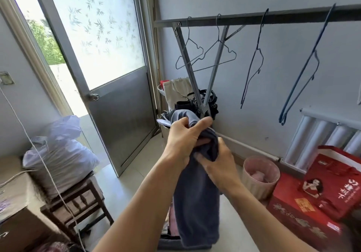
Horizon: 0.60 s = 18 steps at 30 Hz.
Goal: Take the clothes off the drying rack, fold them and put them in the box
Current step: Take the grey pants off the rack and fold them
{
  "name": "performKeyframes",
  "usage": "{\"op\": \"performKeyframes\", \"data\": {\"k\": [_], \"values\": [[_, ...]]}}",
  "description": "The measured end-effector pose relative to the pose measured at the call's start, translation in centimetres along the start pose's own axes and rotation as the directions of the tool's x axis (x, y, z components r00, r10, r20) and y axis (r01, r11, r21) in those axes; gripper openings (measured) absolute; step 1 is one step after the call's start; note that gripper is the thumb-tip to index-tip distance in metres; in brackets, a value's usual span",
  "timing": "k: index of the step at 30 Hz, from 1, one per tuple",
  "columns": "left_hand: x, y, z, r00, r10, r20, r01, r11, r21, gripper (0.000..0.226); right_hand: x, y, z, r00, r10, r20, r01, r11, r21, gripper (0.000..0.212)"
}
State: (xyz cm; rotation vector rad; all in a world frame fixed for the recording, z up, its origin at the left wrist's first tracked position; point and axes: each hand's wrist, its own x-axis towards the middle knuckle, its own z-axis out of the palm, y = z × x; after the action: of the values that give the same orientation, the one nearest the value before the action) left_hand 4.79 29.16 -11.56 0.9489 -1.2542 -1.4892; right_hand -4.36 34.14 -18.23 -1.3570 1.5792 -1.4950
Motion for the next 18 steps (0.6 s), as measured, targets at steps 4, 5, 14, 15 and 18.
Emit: {"op": "performKeyframes", "data": {"k": [4,5,14,15,18], "values": [[-0.1,-0.9,-2.1,0.981,0.194,-0.023,-0.182,0.95,0.255,0.042,1.0,-0.4,-1.2,0.984,0.177,-0.025,-0.163,0.945,0.285,0.018],[0.1,-1.4,-3.0,0.968,0.237,-0.085,-0.189,0.906,0.38,0.052,1.3,-0.7,-1.5,0.975,0.224,-0.008,-0.206,0.911,0.357,0.018],[-0.8,-5.1,-5.3,0.984,-0.151,0.098,0.143,0.986,0.087,0.035,3.1,-1.8,-3.5,0.867,0.378,0.325,-0.494,0.56,0.665,0.032],[-0.6,-5.2,-5.1,0.993,-0.112,0.046,0.108,0.991,0.073,0.028,3.1,-1.4,-3.6,0.869,0.356,0.345,-0.495,0.601,0.628,0.035],[-0.1,-4.9,-4.3,0.998,-0.026,-0.064,0.03,0.998,0.059,0.019,2.6,0.4,-2.9,0.894,0.326,0.308,-0.426,0.831,0.359,0.071]]}}
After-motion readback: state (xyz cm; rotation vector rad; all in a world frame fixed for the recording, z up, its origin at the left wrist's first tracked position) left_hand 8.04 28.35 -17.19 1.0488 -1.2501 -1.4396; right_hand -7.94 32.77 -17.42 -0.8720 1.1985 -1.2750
